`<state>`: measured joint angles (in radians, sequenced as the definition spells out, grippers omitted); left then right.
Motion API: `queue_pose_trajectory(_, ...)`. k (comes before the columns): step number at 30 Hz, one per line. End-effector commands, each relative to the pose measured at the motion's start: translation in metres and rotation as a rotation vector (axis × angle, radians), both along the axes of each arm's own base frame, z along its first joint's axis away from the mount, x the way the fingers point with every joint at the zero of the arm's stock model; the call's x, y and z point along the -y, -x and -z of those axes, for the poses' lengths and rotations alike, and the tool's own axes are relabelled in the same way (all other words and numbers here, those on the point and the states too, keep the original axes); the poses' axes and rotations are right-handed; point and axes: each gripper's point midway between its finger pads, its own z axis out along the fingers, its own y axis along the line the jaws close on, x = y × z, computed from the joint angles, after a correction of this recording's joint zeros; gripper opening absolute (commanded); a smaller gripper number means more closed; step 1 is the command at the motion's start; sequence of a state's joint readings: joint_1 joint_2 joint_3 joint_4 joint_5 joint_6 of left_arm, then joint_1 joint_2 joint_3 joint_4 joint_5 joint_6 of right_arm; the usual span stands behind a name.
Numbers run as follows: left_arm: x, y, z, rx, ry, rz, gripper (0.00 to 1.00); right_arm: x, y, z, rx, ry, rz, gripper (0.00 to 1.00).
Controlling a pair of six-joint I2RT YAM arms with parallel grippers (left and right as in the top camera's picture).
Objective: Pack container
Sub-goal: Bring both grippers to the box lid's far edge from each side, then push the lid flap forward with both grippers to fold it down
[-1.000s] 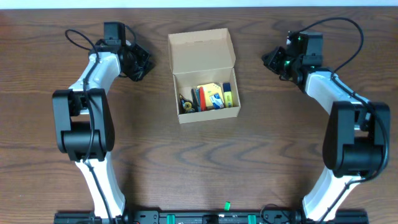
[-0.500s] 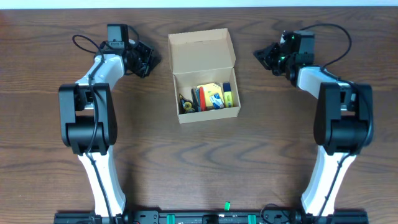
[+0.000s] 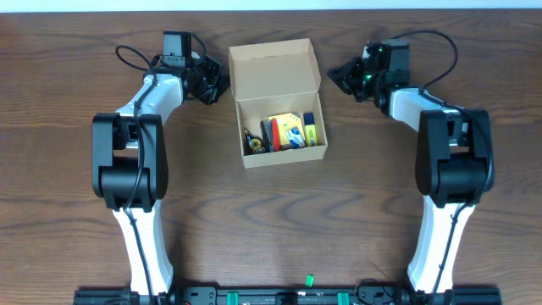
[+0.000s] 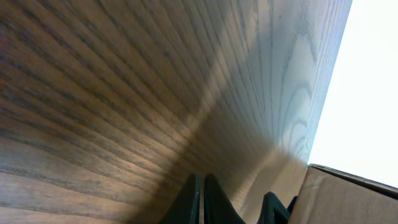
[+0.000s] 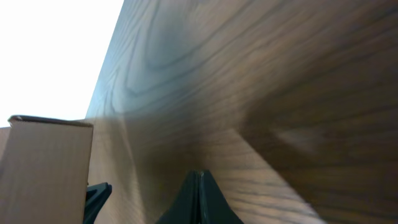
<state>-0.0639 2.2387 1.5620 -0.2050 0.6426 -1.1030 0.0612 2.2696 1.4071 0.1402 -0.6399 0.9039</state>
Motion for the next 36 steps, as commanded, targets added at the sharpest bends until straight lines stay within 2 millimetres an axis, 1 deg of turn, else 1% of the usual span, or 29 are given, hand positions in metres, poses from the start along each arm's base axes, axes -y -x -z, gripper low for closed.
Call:
queue_pose_trajectory(1,0.006,-0.004,0.006,-0.007,0.012,0.012,0.05,-0.016,0.0,0.0,-0.001,-0.016,-0.032,0.01)
queue_pose_trajectory(5,0.007,-0.003,0.005,-0.01,0.016,0.016,0.05,-0.029,0.002,-0.002,0.009,-0.021,-0.052,0.01)
queue_pose_trajectory(8,0.011,-0.001,0.003,-0.011,0.035,0.029,0.06,-0.035,0.002,-0.005,0.014,-0.033,-0.056,0.01)
queue_pose_trajectory(16,0.018,0.003,-0.002,-0.014,0.083,0.063,0.06,-0.042,0.003,-0.007,0.024,-0.04,-0.069,0.01)
queue_pose_trajectory(22,0.021,0.004,-0.003,-0.013,0.097,0.075,0.06,-0.053,-0.001,-0.02,0.073,-0.072,-0.09,0.01)
queue_pose_trajectory(27,0.023,0.005,-0.005,-0.011,0.111,0.088,0.06,-0.057,0.0,-0.022,0.075,-0.081,-0.094,0.01)
queue_pose_trajectory(34,0.025,0.006,-0.008,-0.004,0.128,0.103,0.06,-0.064,-0.005,-0.041,0.166,-0.118,-0.138,0.01)
queue_pose_trajectory(36,0.026,0.006,-0.009,0.007,0.131,0.113,0.06,-0.064,-0.005,-0.042,0.169,-0.118,-0.139,0.01)
